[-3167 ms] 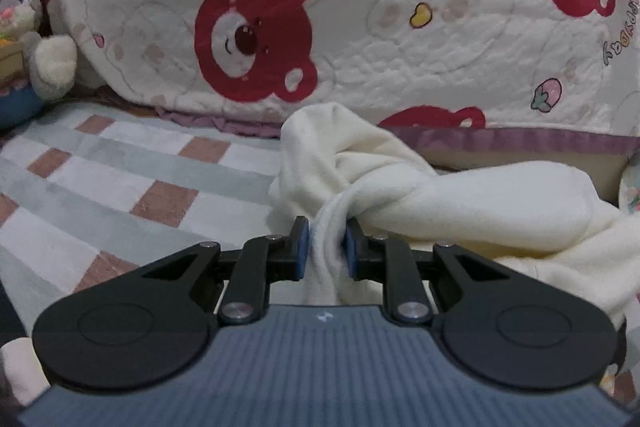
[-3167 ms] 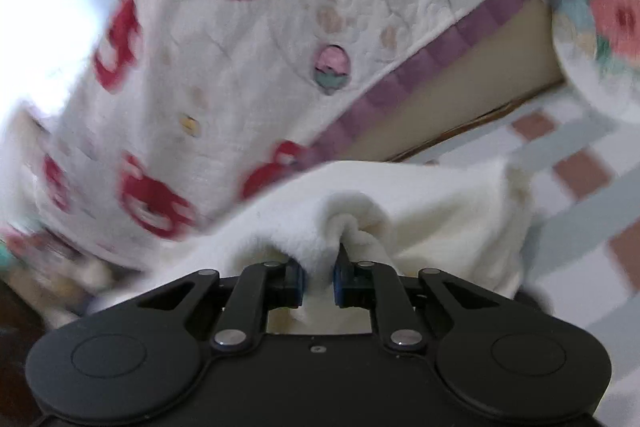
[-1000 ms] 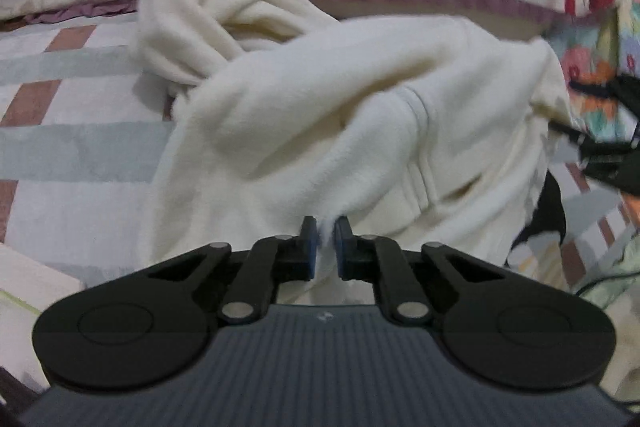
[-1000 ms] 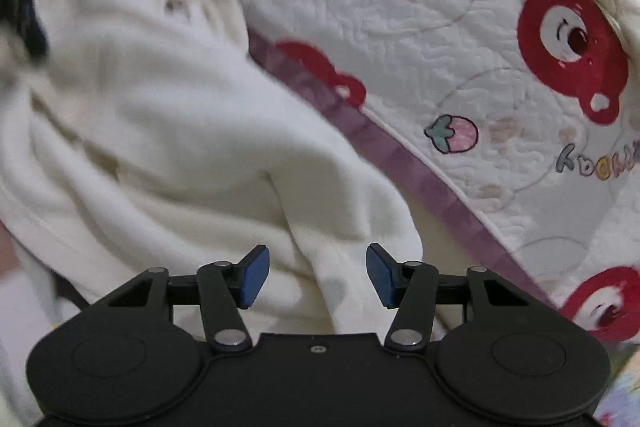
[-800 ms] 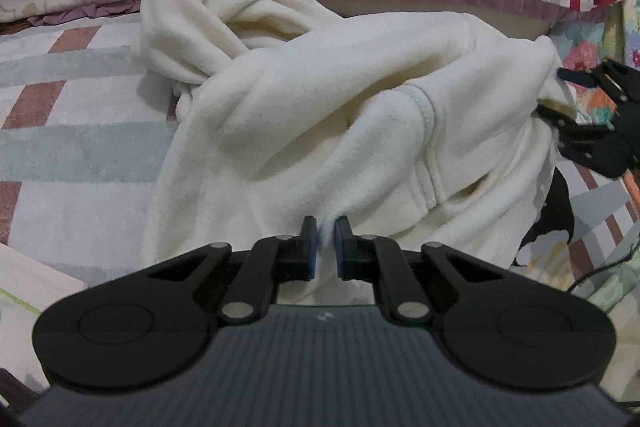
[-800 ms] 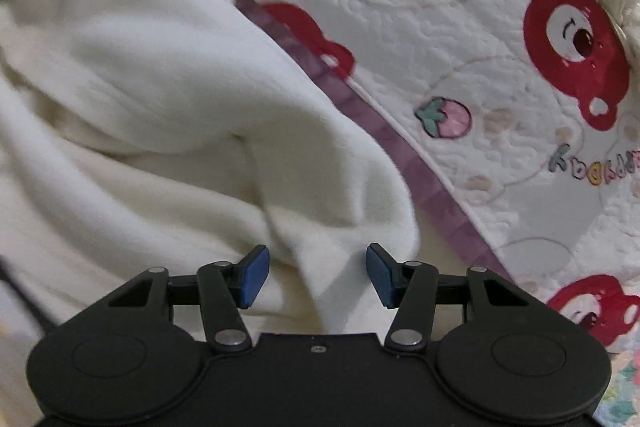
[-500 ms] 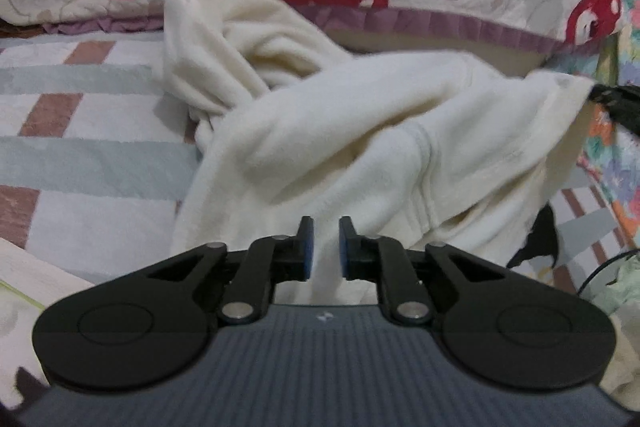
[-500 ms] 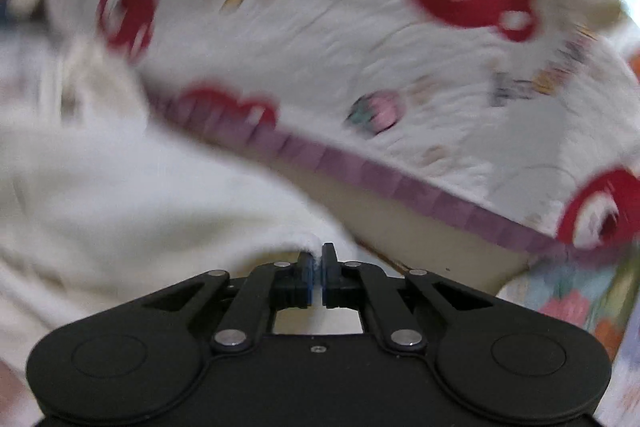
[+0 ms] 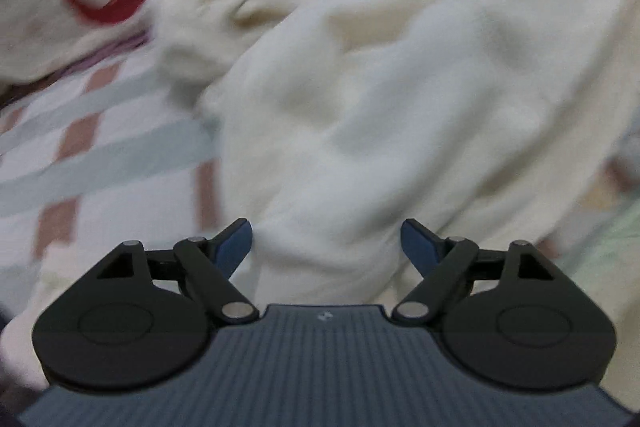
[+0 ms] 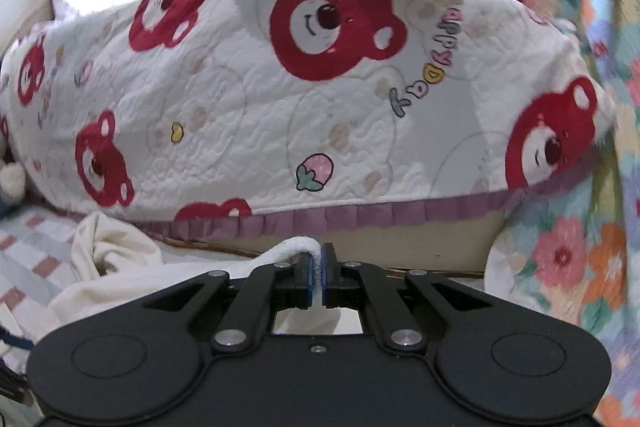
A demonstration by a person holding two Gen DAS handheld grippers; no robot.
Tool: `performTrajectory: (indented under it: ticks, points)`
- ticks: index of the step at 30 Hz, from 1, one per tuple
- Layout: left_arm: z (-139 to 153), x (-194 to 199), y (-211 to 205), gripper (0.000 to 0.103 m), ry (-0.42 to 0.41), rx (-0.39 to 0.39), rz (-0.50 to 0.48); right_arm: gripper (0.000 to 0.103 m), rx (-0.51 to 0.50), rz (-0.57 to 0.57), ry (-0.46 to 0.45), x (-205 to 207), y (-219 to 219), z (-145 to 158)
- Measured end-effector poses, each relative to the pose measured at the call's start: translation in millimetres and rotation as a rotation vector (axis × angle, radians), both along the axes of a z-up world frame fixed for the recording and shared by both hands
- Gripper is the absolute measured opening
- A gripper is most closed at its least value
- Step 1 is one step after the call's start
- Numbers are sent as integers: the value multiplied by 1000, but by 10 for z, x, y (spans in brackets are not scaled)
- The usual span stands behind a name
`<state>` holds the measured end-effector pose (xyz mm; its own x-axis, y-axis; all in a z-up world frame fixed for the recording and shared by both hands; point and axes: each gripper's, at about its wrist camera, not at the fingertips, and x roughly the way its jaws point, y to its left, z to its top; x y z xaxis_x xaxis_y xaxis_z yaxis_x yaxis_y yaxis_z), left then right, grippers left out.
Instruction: Fold clothes
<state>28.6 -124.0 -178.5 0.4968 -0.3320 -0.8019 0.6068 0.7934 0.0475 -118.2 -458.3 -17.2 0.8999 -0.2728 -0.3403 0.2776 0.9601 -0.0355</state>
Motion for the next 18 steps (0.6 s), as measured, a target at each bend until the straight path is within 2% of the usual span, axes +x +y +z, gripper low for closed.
performTrajectory:
  ticks: [3,5,7,10,11,12,13,14,16,18]
  points:
    - [-101,21,-11,82,16,56,33,3,45,-65,-4,-31,45,-159]
    - [-137,65,4,89,37,67,38,3,67,-106,-4,-47,77,-250]
    - [-149,143,54,95,70,46,59,3,42,-111,12,-40,89,-144]
    - [-188,311,133,95,114,-7,59,3,65,-136,30,-52,82,-45]
    - [-199,365,179,90,128,-36,66,3,71,-141,35,-39,103,-70]
    - [-209,411,261,80,143,-83,88,3,77,-147,39,-26,123,-95]
    - [-215,448,333,41,159,-129,106,3,83,-153,44,-13,143,-120]
    - [-211,464,387,23,178,-176,116,3,89,-158,48,0,164,-145]
    - [-196,467,466,19,188,-232,136,3,97,-167,53,24,208,-189]
    - [-170,419,487,18,169,-246,142,3,66,-148,17,26,288,-172]
